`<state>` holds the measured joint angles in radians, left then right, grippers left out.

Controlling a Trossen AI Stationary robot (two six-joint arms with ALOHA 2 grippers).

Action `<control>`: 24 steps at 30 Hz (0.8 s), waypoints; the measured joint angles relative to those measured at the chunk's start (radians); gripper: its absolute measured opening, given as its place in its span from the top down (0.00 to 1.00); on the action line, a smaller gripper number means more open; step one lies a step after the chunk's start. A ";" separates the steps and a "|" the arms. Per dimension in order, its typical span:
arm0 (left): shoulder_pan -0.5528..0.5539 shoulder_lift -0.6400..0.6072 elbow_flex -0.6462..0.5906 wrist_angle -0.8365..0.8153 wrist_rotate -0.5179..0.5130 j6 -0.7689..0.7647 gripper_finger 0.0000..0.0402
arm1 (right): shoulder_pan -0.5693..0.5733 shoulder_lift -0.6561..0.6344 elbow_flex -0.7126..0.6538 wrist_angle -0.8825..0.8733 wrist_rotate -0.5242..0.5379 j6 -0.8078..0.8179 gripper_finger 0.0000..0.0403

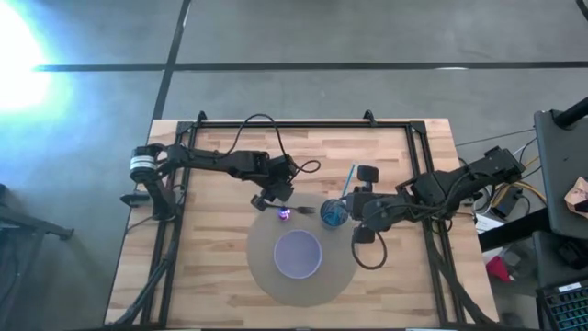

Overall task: Pick & Place Utensil
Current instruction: Put the fork into the bowl

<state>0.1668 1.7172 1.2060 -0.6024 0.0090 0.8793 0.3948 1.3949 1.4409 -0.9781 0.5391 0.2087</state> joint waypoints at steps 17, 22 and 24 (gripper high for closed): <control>0.006 0.001 0.142 0.051 0.367 -0.203 0.65 | 0.000 0.000 -0.054 -0.011 -0.017 0.027 0.83; 0.017 0.001 0.134 0.066 0.422 -0.259 0.65 | 0.000 -0.008 -0.055 -0.014 -0.017 0.020 0.83; 0.031 0.001 0.134 0.072 0.423 -0.278 0.65 | 0.000 -0.018 -0.055 -0.016 -0.017 0.019 0.83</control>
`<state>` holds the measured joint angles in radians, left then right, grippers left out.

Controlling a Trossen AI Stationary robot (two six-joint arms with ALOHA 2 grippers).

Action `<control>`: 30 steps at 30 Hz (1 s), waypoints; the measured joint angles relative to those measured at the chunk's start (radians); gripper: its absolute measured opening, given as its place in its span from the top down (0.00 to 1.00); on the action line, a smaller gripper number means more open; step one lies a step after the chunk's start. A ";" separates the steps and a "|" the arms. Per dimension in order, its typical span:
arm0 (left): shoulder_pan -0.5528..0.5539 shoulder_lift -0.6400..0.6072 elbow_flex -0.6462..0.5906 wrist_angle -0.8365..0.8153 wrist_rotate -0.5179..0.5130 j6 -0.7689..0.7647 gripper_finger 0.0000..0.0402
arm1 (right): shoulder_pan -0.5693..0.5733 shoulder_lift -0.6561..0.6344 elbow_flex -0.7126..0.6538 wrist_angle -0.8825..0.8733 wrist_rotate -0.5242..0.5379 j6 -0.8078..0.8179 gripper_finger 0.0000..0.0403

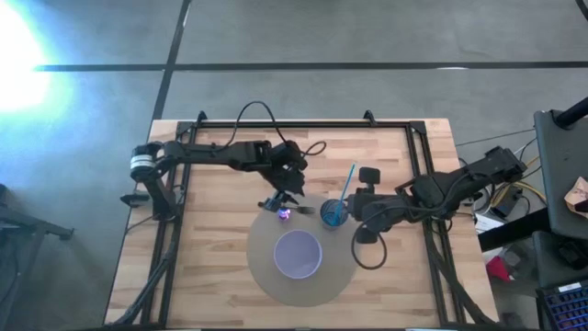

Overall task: Pick & Place Utensil
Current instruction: Put the fork into the bowl

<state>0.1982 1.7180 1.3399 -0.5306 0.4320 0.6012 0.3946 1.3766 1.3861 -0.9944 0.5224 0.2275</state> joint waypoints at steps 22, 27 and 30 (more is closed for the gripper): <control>0.130 0.281 0.180 -0.017 0.244 -0.314 0.68 | 0.000 -0.157 -0.015 -0.050 0.000 0.001 0.83; 0.123 0.315 0.179 -0.018 0.239 -0.321 0.69 | 0.000 -0.157 -0.034 -0.050 0.000 -0.002 0.83; 0.121 0.332 0.179 -0.011 0.236 -0.322 0.69 | 0.000 -0.157 -0.053 -0.050 0.000 -0.002 0.83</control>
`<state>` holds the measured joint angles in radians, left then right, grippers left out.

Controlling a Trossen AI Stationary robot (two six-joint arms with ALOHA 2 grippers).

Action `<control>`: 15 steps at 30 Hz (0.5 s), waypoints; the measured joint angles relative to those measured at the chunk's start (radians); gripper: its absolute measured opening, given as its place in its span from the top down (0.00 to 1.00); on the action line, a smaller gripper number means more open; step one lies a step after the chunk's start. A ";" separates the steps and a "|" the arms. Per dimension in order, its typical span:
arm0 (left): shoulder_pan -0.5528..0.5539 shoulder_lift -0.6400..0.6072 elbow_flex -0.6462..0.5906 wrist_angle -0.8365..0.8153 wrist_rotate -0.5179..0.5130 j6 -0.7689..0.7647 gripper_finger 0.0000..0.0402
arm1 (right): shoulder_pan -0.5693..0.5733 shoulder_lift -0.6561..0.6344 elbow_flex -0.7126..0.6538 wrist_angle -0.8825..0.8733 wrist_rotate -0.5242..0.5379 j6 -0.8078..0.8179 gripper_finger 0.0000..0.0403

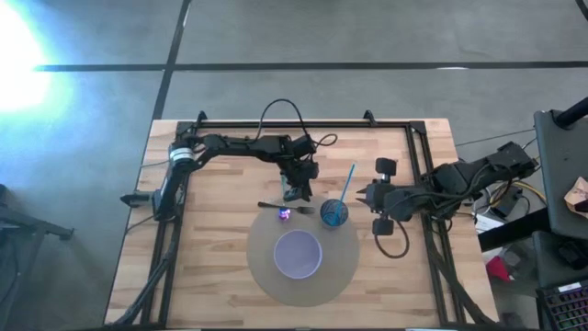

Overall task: Pick & Place Utensil
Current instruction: Put the fork into the bowl

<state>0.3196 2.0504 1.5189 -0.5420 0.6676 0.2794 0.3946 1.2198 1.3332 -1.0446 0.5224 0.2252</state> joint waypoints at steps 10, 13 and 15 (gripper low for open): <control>-0.019 0.102 0.044 0.016 -0.004 0.001 0.69 | 0.000 0.000 -0.028 0.001 0.000 0.008 0.83; -0.025 0.117 0.056 0.018 -0.003 0.014 0.69 | 0.000 0.000 -0.028 0.002 0.000 0.007 0.83; -0.028 0.120 0.056 0.017 0.000 0.016 0.70 | 0.000 0.000 -0.028 0.002 0.000 0.008 0.83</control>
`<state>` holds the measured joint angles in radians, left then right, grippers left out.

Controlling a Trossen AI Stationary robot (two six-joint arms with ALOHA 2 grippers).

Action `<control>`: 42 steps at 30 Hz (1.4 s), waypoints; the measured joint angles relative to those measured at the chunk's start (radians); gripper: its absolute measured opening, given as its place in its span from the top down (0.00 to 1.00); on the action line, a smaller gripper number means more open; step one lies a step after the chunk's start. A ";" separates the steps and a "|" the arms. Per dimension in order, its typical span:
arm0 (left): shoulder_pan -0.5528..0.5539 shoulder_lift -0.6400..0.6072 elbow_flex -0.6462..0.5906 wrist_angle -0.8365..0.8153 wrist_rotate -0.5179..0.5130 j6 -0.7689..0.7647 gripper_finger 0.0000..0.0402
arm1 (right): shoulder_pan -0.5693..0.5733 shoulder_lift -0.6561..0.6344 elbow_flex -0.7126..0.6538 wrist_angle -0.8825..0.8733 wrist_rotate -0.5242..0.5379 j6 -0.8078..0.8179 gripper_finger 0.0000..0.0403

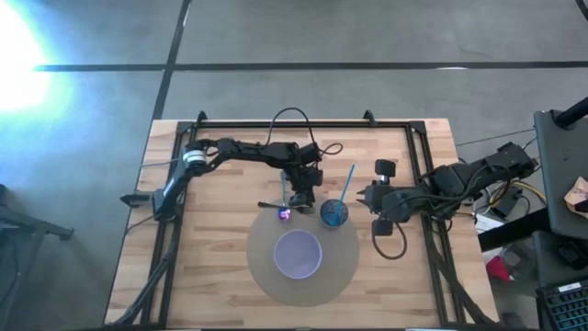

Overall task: Pick & Place Utensil
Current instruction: Put the fork into the bowl

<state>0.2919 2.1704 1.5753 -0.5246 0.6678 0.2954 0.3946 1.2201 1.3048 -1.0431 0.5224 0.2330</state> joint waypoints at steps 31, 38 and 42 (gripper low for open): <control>-0.012 0.002 -0.041 0.066 0.045 0.071 0.70 | 0.000 0.001 0.000 0.008 0.000 0.004 0.83; -0.012 0.002 -0.043 0.065 0.045 0.071 0.70 | 0.000 0.001 0.000 0.009 -0.001 0.043 0.83; -0.012 0.002 -0.045 0.064 0.045 0.070 0.70 | 0.000 0.001 0.000 0.008 -0.006 0.048 0.83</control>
<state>0.2794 2.1723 1.5307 -0.4610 0.7128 0.3653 0.3946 1.2209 1.3048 -1.0351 0.5159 0.2813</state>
